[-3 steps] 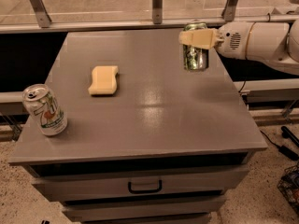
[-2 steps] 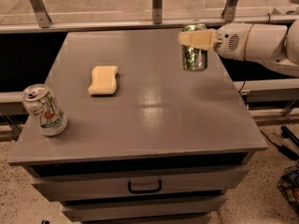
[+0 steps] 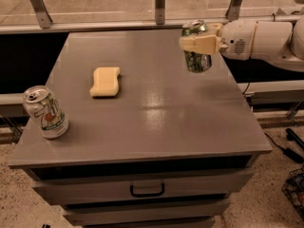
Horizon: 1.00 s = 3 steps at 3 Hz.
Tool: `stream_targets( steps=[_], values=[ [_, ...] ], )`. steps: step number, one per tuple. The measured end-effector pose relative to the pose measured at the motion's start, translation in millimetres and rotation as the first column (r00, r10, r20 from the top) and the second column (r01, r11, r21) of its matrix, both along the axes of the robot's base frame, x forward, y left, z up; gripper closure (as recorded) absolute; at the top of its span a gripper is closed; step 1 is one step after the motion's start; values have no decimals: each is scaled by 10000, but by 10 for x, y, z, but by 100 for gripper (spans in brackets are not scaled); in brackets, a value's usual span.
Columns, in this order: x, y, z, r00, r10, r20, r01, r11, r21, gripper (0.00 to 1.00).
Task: Place green can upright
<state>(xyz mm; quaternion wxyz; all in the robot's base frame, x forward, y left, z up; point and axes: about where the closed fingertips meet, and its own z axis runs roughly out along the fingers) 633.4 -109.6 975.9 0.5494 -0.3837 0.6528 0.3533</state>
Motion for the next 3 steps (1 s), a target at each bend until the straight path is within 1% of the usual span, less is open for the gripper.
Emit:
stream_targets(
  steps=[1,2,3],
  values=[
    [-84,61,26,9867,929,1332,-854,9945,-609,100],
    [-133,84,34,9582,1431,2479,-1279,9889,-762,100],
    [-138,111,39,9483,1545,2773,-1350,9869,-882,100]
  ],
)
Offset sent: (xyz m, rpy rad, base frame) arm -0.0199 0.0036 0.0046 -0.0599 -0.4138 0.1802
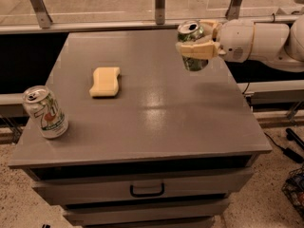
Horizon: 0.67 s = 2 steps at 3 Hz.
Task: Place green can upright
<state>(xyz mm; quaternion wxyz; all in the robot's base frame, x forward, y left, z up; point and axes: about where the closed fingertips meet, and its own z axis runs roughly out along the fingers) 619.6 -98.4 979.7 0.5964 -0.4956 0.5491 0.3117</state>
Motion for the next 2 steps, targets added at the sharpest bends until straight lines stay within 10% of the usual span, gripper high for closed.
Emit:
stream_targets(
  steps=[2],
  values=[
    [25,-37,-137,9961,623,-630,-570,9949,832,100]
  ],
)
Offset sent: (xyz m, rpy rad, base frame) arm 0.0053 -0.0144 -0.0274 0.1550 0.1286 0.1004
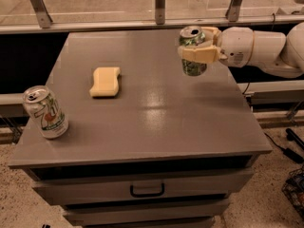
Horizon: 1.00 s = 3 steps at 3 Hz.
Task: Place green can upright
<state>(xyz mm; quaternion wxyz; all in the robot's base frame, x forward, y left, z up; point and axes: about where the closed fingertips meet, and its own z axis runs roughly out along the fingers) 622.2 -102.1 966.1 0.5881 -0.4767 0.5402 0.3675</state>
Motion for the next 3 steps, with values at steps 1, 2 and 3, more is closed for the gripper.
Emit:
stream_targets(
  steps=[1,2,3],
  values=[
    [9,-21,-80,9987,433,-251,-421,9979,488,100],
    [16,-90,-240,9939,1045,-353,-1009,9906,923,100],
    [23,-124,-308,9925,1140,-442,-1094,9895,947,100]
  ],
)
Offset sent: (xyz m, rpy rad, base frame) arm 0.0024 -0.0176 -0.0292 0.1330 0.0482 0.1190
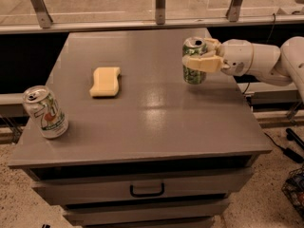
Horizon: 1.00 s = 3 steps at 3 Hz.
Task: Place green can upright
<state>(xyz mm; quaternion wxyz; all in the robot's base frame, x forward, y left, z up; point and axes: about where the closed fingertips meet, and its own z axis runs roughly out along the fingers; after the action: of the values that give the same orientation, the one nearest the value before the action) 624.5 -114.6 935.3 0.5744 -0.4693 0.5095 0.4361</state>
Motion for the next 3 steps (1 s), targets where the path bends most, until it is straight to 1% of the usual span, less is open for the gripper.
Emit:
stream_targets(
  steps=[1,3],
  values=[
    [15,-59,-103,9998,7,-222,-5,9999,106,83],
    [30,-161,-279,9988,-46,-490,52,9999,118,36]
  ],
)
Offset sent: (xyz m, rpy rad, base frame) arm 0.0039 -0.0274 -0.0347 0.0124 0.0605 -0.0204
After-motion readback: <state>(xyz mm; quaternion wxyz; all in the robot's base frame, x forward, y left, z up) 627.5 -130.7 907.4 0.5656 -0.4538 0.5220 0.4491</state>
